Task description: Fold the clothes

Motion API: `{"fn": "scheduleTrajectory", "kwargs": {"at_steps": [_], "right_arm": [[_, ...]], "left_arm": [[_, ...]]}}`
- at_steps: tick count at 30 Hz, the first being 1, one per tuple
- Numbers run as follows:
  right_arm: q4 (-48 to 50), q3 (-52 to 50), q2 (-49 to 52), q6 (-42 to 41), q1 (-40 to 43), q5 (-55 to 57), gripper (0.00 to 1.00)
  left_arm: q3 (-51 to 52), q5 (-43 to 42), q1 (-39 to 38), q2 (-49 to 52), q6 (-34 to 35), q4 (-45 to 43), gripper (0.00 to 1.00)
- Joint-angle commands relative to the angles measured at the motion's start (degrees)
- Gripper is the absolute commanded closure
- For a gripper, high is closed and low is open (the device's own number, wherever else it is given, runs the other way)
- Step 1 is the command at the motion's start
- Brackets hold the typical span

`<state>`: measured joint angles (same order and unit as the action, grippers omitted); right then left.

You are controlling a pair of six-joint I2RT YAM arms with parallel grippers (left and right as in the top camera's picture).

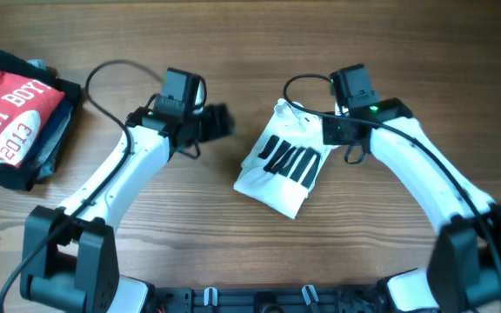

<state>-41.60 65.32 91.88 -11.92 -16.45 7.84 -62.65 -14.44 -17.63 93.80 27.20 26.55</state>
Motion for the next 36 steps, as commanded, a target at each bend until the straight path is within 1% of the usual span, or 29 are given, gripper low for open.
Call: {"fn": "scheduleTrajectory", "kwargs": {"at_steps": [1,2,5,6,8,9,11,16,19,20,22,23,24,26,27,28,29,31,33,34,36], "right_arm": [[-1.5,1.4,-6.4,-0.1,-0.1,1.2,0.57],[-2.0,1.4,-7.6,0.0,-0.1,1.2,0.51],[-4.1,1.4,-8.2,-0.5,-0.1,1.1,0.51],[-4.6,1.4,-8.1,-0.9,-0.1,1.1,0.51],[-5.3,1.4,-8.1,-1.9,-0.1,1.1,0.51],[-5.7,1.4,-8.1,-2.7,-0.1,1.1,0.51],[-5.9,1.4,-8.1,-3.2,-0.1,0.7,0.51],[-7.5,1.4,-8.1,-3.2,-0.1,0.7,0.51],[-7.6,1.4,-8.1,-3.3,-0.1,0.7,0.51],[-7.6,1.4,-8.1,-3.3,-0.1,0.7,0.51],[-7.6,1.4,-8.1,-3.3,-0.1,0.7,0.51],[-7.6,1.4,-8.1,-3.3,-0.1,0.7,0.52],[-7.6,1.4,-8.1,-3.3,-0.1,0.7,0.52],[-7.9,1.4,-8.1,-3.3,-0.1,0.7,0.52],[-8.2,1.4,-8.1,-3.3,-0.1,0.7,0.52],[-8.5,1.4,-8.1,-3.3,-0.1,0.7,0.52],[-8.5,1.4,-8.1,-3.3,-0.1,0.7,0.52],[-8.6,1.4,-8.1,-3.2,-0.1,0.7,0.52],[-8.6,1.4,-8.1,-3.2,-0.1,0.7,0.52],[-8.6,1.4,-8.1,-3.2,-0.1,0.7,0.52],[-8.6,1.4,-8.1,-3.3,-0.1,0.7,0.52]], "left_arm": [[-0.2,-8.7,-0.2,4.3,-4.3,-7.4,0.07],[-0.2,-11.0,-0.3,5.9,-4.4,-10.2,0.07],[-0.2,-17.9,-0.6,9.6,-4.5,-17.1,0.07],[-0.2,-19.8,-1.0,10.5,-4.6,-18.9,0.05],[-0.2,-22.4,-2.3,12.0,-7.9,-21.6,0.04],[-0.2,-22.4,-3.8,13.0,-10.9,-22.7,0.0],[-0.2,-21.8,-5.8,15.3,-13.7,-25.0,0.0],[-0.2,-20.0,-7.4,23.0,-13.4,-30.7,0.0],[-0.2,-21.5,-7.8,26.2,-12.4,-30.2,0.01],[-0.2,-22.4,-8.5,27.0,-12.4,-29.7,0.04],[-0.2,-22.5,-10.1,27.7,-12.4,-28.6,0.13],[-0.2,-22.2,-11.4,27.9,-12.5,-28.2,0.2],[-0.2,-21.6,-12.2,27.9,-13.0,-28.2,0.31],[-0.2,-19.7,-12.9,27.9,-13.1,-29.0,0.69],[-0.2,-18.6,-12.9,27.9,-13.1,-29.2,0.79],[-0.3,-17.6,-12.6,27.9,-13.0,-29.2,0.93],[-0.4,-17.4,-12.2,27.9,-13.0,-29.2,0.96],[-0.5,-17.4,-11.0,27.2,-13.0,-29.1,0.96],[-0.5,-17.1,-8.9,24.1,-12.8,-28.6,0.96],[-0.5,-15.6,-7.7,21.8,-12.9,-27.4,0.96],[-0.5,-8.8,-5.1,15.9,-12.9,-23.2,0.96]]}}
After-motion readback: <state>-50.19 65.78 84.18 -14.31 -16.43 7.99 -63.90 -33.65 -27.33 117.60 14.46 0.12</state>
